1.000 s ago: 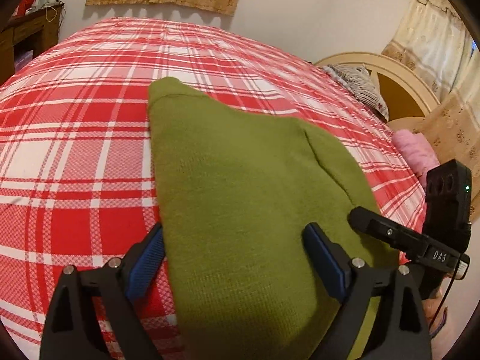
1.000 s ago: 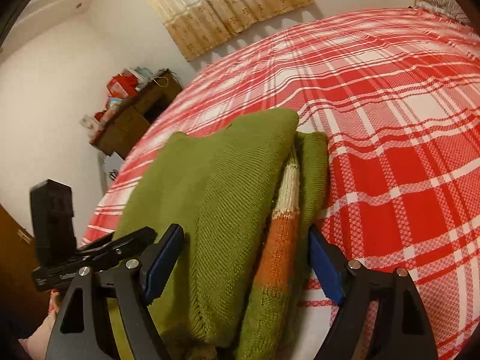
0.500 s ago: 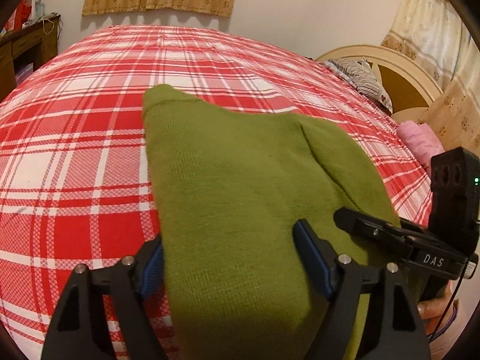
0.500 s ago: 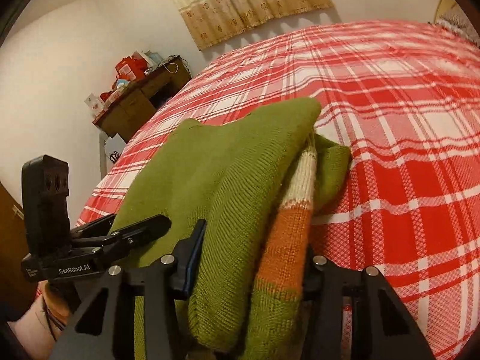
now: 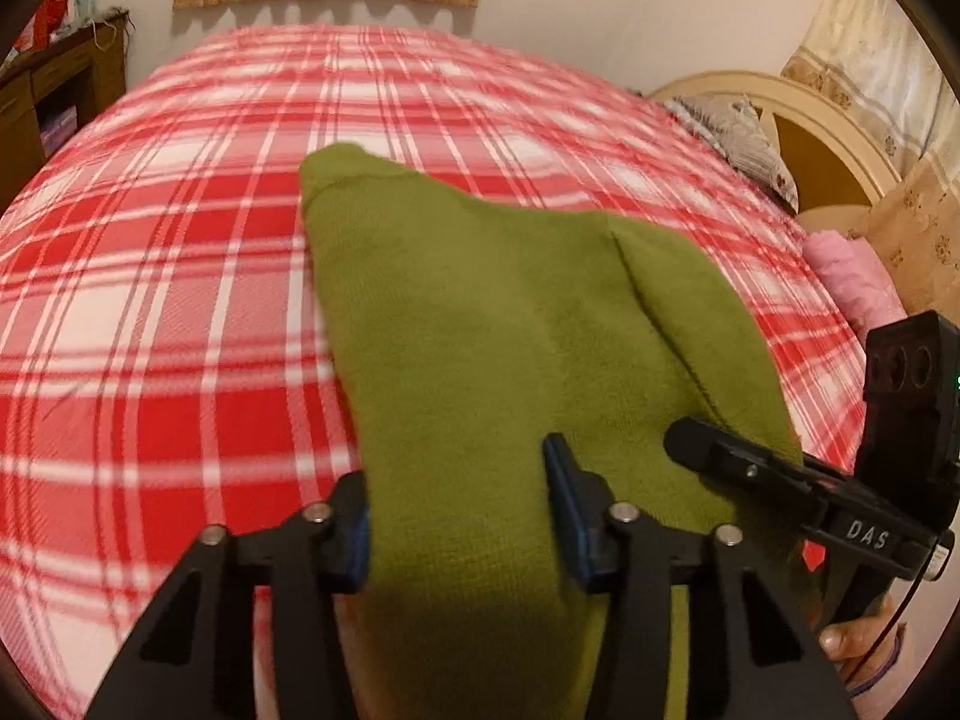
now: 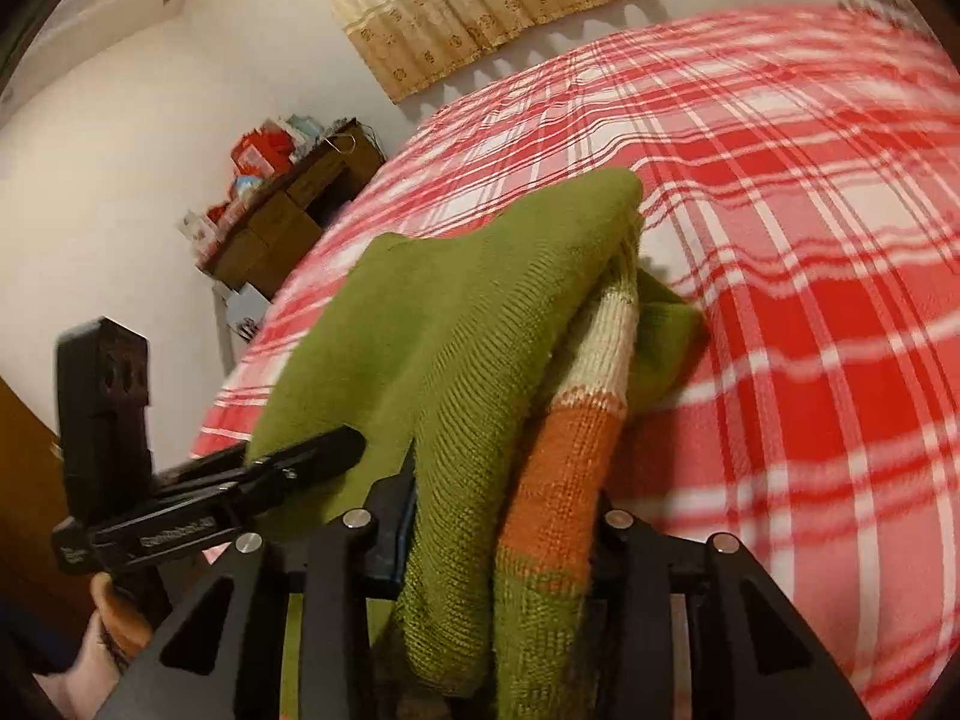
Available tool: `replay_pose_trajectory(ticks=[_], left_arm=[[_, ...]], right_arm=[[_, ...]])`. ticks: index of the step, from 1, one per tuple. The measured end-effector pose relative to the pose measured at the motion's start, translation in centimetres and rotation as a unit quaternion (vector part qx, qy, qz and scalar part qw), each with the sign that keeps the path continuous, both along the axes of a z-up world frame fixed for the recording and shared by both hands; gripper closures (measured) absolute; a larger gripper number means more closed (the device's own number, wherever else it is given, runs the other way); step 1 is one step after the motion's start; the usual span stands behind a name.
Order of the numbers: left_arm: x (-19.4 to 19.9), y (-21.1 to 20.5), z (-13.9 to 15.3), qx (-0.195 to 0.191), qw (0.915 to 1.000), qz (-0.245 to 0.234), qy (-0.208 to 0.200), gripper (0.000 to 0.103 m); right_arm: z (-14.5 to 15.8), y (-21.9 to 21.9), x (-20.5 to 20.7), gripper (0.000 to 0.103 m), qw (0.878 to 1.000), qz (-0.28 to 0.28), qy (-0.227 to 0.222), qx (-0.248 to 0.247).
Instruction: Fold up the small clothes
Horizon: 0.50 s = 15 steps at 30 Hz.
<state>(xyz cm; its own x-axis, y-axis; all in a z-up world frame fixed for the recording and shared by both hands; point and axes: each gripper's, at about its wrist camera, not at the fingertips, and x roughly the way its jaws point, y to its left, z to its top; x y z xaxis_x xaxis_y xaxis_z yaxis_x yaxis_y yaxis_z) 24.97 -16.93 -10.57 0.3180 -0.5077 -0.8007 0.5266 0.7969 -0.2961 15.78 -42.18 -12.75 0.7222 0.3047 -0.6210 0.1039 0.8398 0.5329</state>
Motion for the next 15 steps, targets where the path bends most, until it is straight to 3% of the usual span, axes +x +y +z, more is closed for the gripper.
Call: replay_pose_trajectory(ticks=[4,8,11,13,15], left_arm=[[-2.3,1.0,0.3,0.013,0.9984,-0.03,0.047,0.056],[-2.6,1.0,-0.3,0.007,0.999,-0.027,0.034,0.032],[-1.4,0.5,-1.6,0.01,0.9993,-0.007,0.034,0.012],[-0.9,0.6,-2.3,-0.006,0.999,-0.002,0.044,0.01],[-1.2,0.3,-2.3,-0.007,0.9997,-0.006,0.022,0.01]], right_arm=[[0.5,1.4,-3.5,0.065,0.999,0.03,0.022,-0.009],[-0.7,0.9,-5.3,0.061,0.999,0.013,0.03,0.006],[-1.3,0.4,-5.1,0.046,0.999,-0.012,0.028,0.012],[-1.5,0.3,-4.8,0.04,1.0,-0.021,0.015,0.0],[-1.8,0.3,-4.5,0.037,1.0,-0.023,0.0,-0.008]])
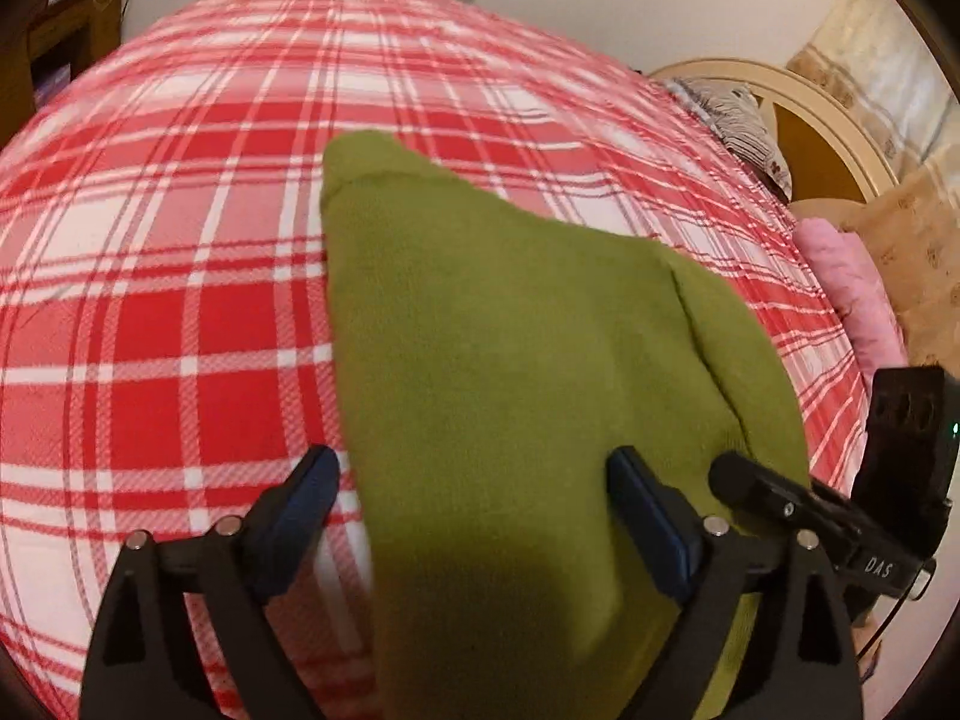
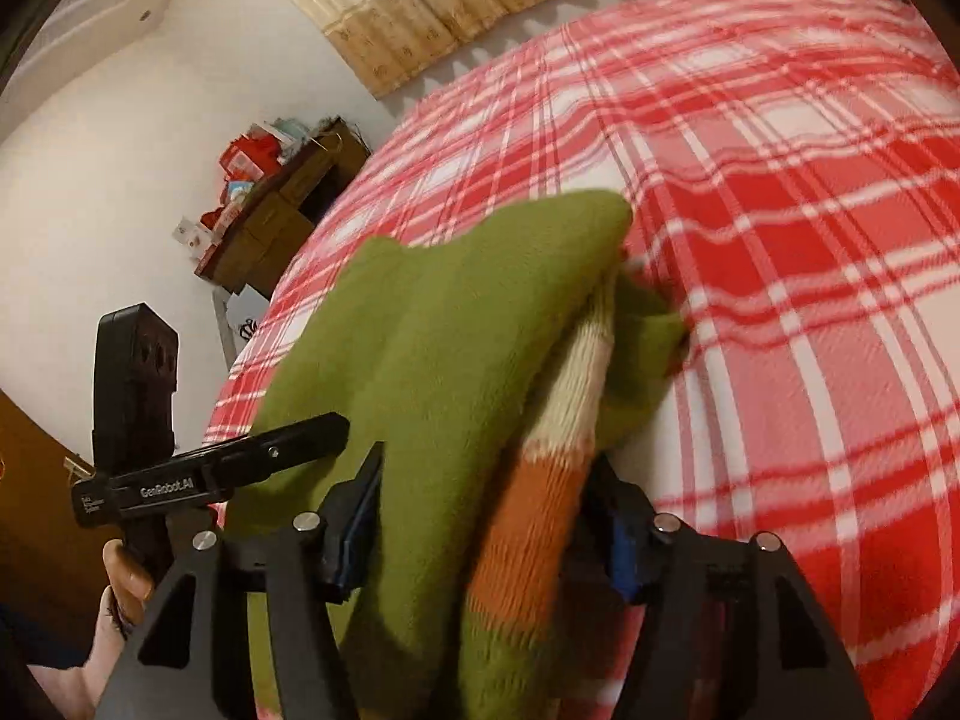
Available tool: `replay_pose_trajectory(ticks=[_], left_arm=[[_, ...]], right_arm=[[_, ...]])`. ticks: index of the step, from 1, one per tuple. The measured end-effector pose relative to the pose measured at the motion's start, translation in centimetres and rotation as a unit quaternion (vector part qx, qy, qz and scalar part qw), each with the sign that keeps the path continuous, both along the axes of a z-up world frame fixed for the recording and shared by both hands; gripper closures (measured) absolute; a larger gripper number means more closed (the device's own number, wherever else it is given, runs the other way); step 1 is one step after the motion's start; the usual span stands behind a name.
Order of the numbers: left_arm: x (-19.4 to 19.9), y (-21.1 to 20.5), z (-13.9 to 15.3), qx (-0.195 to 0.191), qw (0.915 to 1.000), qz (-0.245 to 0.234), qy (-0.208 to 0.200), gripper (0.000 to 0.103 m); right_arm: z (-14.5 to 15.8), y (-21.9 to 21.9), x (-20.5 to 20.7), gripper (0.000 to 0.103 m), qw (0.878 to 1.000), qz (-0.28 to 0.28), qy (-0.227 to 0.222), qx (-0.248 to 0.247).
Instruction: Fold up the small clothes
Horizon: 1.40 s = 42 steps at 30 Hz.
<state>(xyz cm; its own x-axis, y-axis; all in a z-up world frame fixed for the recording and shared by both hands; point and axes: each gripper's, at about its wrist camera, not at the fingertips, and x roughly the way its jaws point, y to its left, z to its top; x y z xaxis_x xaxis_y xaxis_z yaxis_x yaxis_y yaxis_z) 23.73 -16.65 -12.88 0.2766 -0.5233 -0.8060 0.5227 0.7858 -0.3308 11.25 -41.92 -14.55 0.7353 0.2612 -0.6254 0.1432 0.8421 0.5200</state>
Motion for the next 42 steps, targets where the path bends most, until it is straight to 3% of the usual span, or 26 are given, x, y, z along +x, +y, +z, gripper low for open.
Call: replay_pose_trajectory(ticks=[1,3,6,8,9,14,18,28,42], left_arm=[[-0.3,-0.1,0.1,0.0,1.0,-0.002,-0.008,0.012],[-0.8,-0.1,0.2,-0.022,0.9994,-0.018,-0.021,0.026],[-0.9,-0.1,0.2,-0.032,0.999,-0.014,-0.027,0.033],[-1.0,-0.2,0.4,-0.032,0.999,-0.008,-0.03,0.039],[-1.1,-0.2,0.5,-0.03,0.999,-0.005,-0.031,0.04],[-3.1,-1.0,1.9,0.013,0.997,-0.002,-0.076,0.06],[-4.6,-1.2,2.7,0.042,0.9949,-0.001,-0.092,0.062],[-8.8,-0.8,4.1,0.052,0.9938,-0.002,-0.099,0.064],[-11.8,3.4,4.7,0.063,0.991,0.02,-0.117,0.064]], right_arm=[[-0.2,0.0,0.0,0.036,1.0,-0.004,-0.009,0.001],[-0.2,0.3,0.0,0.035,1.0,-0.008,-0.013,-0.008],[-0.1,0.3,0.3,0.034,1.0,-0.004,-0.013,-0.018],[0.2,0.9,0.1,0.041,0.999,-0.005,-0.01,-0.035],[0.4,1.5,0.1,0.054,0.999,0.001,-0.012,-0.05],[1.8,3.5,-0.7,0.063,0.995,-0.013,-0.011,-0.097],[3.7,4.6,-2.4,0.064,0.994,-0.027,-0.022,-0.103],[6.6,7.4,-8.4,0.064,0.989,-0.057,-0.043,-0.133],[7.3,13.1,-11.3,0.064,0.987,-0.054,-0.061,-0.139]])
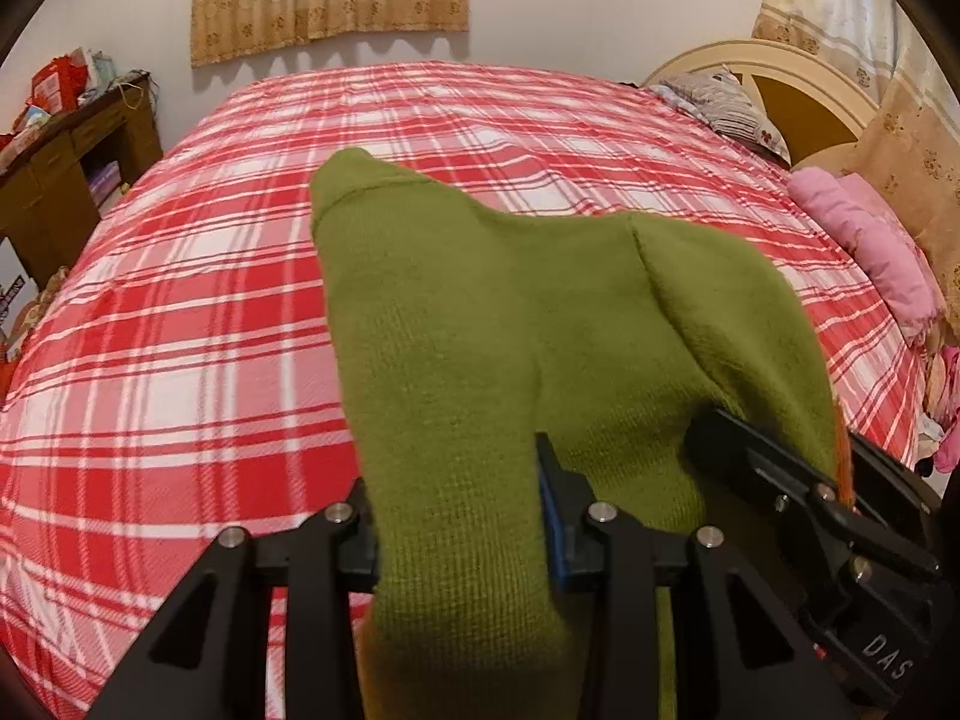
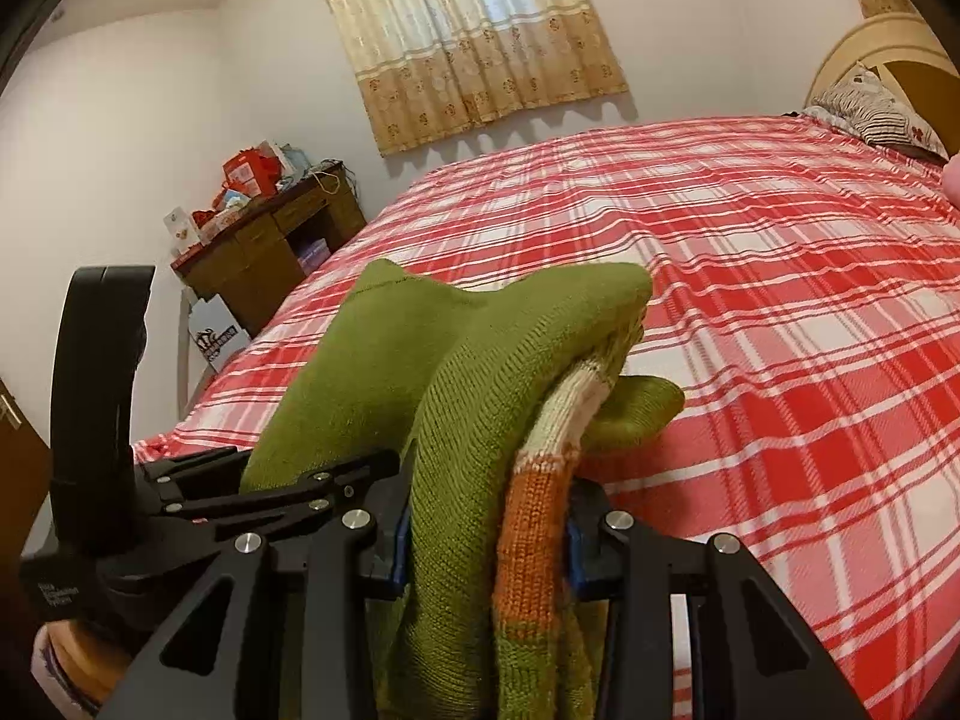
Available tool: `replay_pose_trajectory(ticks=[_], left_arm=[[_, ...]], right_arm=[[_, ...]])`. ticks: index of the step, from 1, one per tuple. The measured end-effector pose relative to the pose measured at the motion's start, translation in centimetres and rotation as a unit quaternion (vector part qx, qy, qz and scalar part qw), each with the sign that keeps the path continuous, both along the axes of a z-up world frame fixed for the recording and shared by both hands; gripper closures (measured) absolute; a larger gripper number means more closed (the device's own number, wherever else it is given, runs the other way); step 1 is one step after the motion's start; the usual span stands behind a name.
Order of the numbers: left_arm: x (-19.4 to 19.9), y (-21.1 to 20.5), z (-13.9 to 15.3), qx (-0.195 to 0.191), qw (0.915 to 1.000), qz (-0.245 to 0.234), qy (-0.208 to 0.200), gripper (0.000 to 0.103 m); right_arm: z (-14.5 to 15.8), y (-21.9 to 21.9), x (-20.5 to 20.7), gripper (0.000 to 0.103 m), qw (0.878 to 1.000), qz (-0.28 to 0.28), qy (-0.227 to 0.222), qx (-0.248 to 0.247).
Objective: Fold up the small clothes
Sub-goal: 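Lift the folded bundle with the right tool while the left tool grips its other side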
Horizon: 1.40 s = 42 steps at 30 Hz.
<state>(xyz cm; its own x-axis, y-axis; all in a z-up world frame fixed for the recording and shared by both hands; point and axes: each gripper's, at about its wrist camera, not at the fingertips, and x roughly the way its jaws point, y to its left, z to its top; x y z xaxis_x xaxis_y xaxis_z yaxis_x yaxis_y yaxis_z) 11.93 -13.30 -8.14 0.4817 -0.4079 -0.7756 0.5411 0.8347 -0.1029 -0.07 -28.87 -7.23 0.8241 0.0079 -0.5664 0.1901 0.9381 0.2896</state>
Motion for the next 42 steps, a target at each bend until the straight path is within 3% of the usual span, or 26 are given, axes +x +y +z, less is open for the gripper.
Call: replay_pose_trajectory(ticks=[13,25,33,42], left_arm=[[0.3,5.7,1.0,-0.003,0.9984,0.054,-0.013,0.064],[2.3,13.2,0.7,-0.008,0.9919,0.127,-0.007,0.064],[3.4,18.9,1.2,-0.012,0.9824,0.186,-0.014,0.065],[4.8,26.8,1.5,-0.016,0.9606,0.277,-0.017,0.065]], right_arm=[[1.0,5.2,1.7,0.064,0.999,0.046,-0.014,0.014],[1.2,11.8,6.9,0.064,0.992,0.123,-0.012,0.023],[2.0,17.3,10.3,0.064,0.982,0.186,-0.021,0.023],[1.9,25.8,14.2,0.064,0.959,0.28,-0.033,0.031]])
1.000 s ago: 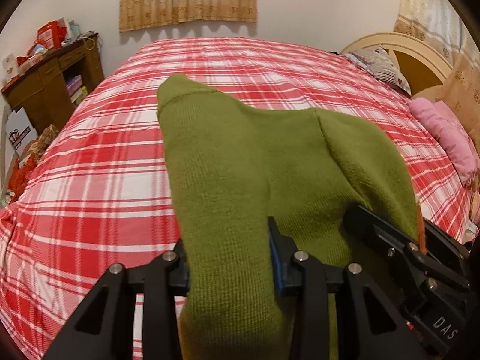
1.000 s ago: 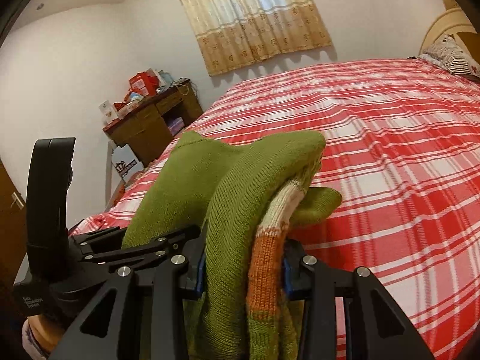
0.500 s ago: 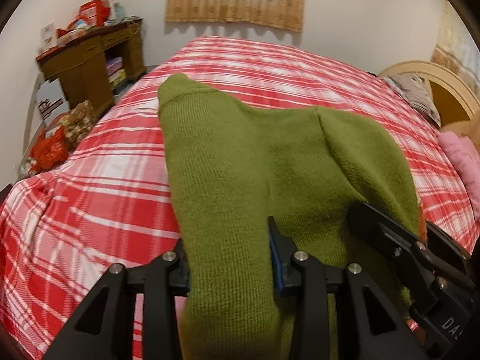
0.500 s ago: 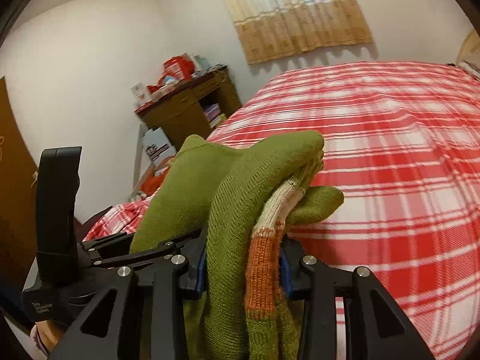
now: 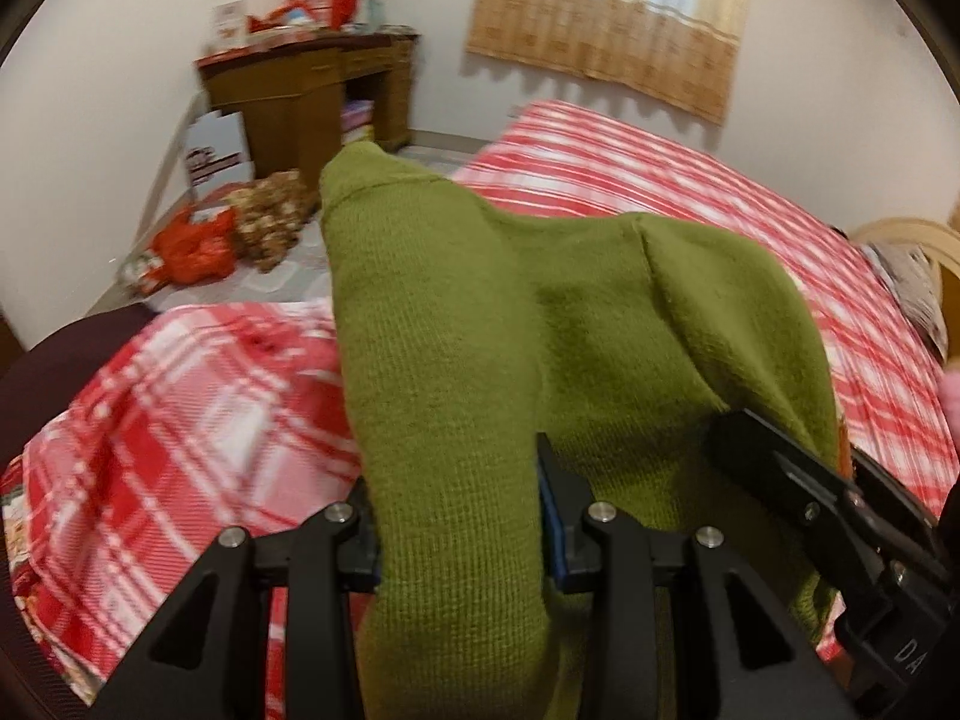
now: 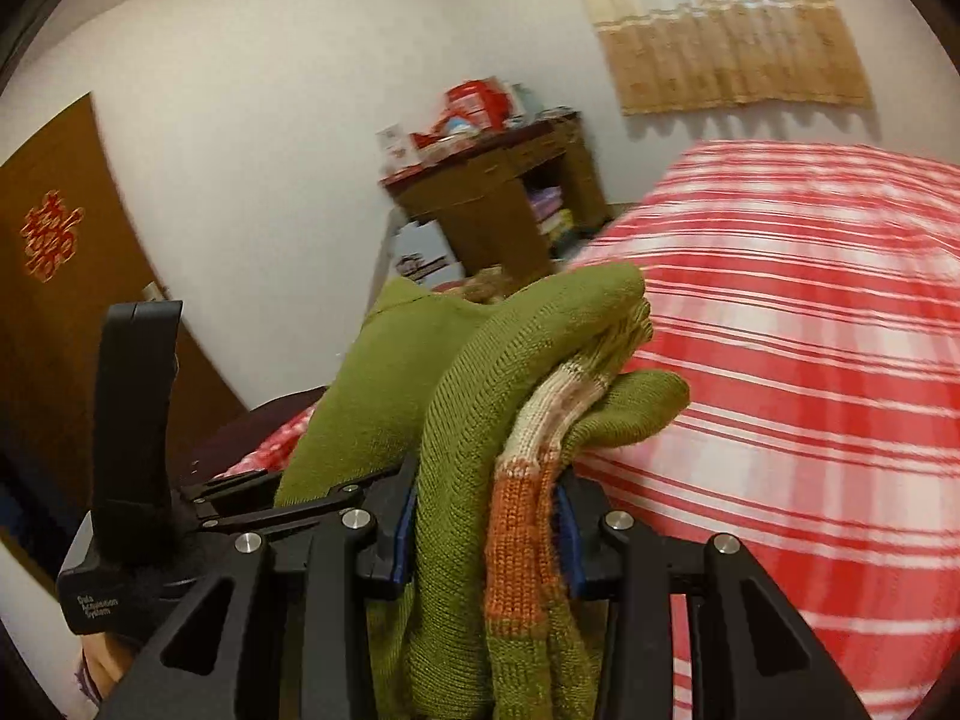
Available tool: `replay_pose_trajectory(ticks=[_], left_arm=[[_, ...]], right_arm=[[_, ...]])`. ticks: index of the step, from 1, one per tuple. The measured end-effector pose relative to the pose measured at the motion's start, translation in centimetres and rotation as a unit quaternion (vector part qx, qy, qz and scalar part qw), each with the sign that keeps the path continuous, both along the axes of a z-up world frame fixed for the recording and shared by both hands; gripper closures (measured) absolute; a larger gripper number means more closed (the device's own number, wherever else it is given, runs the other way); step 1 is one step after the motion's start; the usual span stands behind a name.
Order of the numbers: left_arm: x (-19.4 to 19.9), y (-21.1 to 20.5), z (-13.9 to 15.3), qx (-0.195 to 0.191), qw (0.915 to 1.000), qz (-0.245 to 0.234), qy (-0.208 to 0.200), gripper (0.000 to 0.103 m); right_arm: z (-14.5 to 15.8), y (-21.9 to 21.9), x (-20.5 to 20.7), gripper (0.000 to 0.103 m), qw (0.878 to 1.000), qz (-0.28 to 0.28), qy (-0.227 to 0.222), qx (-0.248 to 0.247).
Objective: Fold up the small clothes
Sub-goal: 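Lift the folded bundle with the right tool while the left tool grips its other side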
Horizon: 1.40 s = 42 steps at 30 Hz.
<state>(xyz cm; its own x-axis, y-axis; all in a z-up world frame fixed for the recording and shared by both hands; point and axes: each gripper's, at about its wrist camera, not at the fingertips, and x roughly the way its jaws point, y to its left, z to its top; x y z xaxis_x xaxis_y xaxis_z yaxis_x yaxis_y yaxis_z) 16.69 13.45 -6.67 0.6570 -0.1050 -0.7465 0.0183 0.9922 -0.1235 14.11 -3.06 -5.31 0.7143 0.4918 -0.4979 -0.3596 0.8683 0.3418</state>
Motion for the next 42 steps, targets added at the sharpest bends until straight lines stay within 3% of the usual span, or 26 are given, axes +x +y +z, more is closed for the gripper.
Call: replay_pose_trajectory(ticks=[7,13,19,22,27,30,34,38,40,42], left_arm=[[1.5,3.8,-0.4,0.008,0.9986,0.053,0.003,0.065],[2.9,5.8,-1.3,0.021,0.9974,0.069,-0.001,0.065],[5.5,5.7,-3.6,0.043,0.9962,0.076,-0.001,0.065],[6.7,5.6,-5.1,0.05,0.9955,0.08,0.01,0.064],[6.4,5.6,-5.2,0.057,0.9953,0.077,0.008,0.06],[6.4,6.6,-5.6,0.039,0.9956,0.084,0.013,0.051],[6.1,8.7,-6.2,-0.021,0.9955,0.087,0.031,0.041],[6.4,10.6,-5.6,-0.09,0.9919,0.072,0.053,0.041],[6.6,11.0,-4.6,-0.089,0.9925,0.072,0.044,0.041],[7.1,11.2,-3.7,-0.077,0.9937,0.076,0.029,0.04]], right_arm=[[-0.6,4.7,2.7,0.064,0.999,0.043,-0.001,0.007],[-1.5,6.2,4.8,0.064,0.998,0.06,-0.008,0.015],[-4.2,7.2,7.1,0.066,0.998,0.047,-0.022,-0.036],[-6.0,7.1,8.4,0.066,0.997,0.039,-0.013,-0.069],[-8.5,5.6,10.7,0.066,0.997,0.027,0.034,-0.06],[-9.5,3.9,11.6,0.065,0.997,0.031,0.071,-0.005],[-9.9,2.7,12.1,0.053,0.991,0.056,0.119,0.037],[-9.0,0.9,13.2,0.049,0.982,0.075,0.145,0.091],[-8.6,-0.3,14.4,0.038,0.979,0.07,0.146,0.12],[-8.6,-0.8,16.1,0.034,0.975,0.071,0.157,0.14]])
